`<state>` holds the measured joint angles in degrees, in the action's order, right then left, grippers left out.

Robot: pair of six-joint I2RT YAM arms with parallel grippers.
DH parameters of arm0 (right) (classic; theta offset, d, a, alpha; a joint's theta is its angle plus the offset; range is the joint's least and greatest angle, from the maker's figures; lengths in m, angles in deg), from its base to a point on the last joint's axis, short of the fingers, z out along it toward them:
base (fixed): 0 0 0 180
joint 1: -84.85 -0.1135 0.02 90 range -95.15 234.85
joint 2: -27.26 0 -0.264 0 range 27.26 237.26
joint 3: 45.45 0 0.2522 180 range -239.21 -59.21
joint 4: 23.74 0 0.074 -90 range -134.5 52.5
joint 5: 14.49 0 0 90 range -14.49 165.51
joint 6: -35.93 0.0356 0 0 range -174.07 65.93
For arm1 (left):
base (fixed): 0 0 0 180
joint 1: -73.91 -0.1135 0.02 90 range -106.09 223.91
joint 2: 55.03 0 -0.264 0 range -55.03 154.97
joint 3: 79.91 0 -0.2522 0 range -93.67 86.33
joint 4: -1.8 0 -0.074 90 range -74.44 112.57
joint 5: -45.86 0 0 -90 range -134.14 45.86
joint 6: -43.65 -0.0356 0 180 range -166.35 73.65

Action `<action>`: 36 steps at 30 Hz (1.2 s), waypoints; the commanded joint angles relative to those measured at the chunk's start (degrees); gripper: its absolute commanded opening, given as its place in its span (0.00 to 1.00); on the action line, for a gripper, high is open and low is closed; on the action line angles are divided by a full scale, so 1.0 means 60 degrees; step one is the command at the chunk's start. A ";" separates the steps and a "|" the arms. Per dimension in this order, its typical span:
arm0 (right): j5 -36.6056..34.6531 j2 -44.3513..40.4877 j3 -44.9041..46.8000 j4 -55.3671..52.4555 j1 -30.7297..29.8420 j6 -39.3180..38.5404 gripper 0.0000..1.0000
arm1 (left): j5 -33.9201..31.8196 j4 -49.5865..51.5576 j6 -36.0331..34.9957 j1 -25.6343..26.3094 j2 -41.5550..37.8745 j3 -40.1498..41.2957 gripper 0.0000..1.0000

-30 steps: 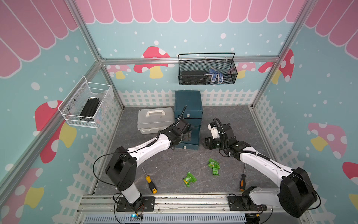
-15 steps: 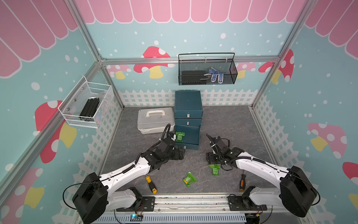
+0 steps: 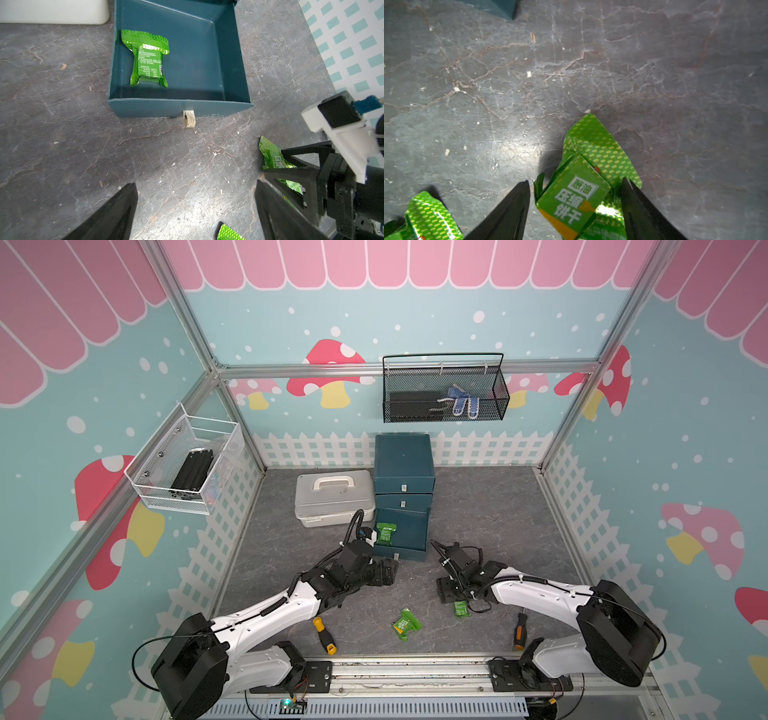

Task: Place the cookies into the drawer by color
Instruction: Pick up the cookie at the center of the board.

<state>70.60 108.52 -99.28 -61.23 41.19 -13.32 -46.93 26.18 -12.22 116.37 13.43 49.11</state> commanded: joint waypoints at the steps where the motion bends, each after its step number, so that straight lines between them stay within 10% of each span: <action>1: 0.0150 0.0432 -0.0357 0.0364 -0.0199 -0.0103 0.71 | -0.0153 -0.0362 0.0083 0.0044 0.0008 0.0163 0.91; 19: -0.0030 -0.1310 -0.0058 -0.0277 -0.0355 -0.0095 0.80 | -0.0268 -0.0436 0.0021 0.0037 -0.0116 0.0429 0.91; 36: 0.0550 0.0136 -0.0089 0.0367 -0.0353 0.0517 0.83 | -0.0483 -0.0517 0.0026 0.0058 -0.0388 0.0853 0.91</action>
<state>73.79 108.06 -99.70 -59.96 39.42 -11.95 -48.33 24.17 -12.06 116.44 12.08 53.42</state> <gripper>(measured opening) 0.831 0.910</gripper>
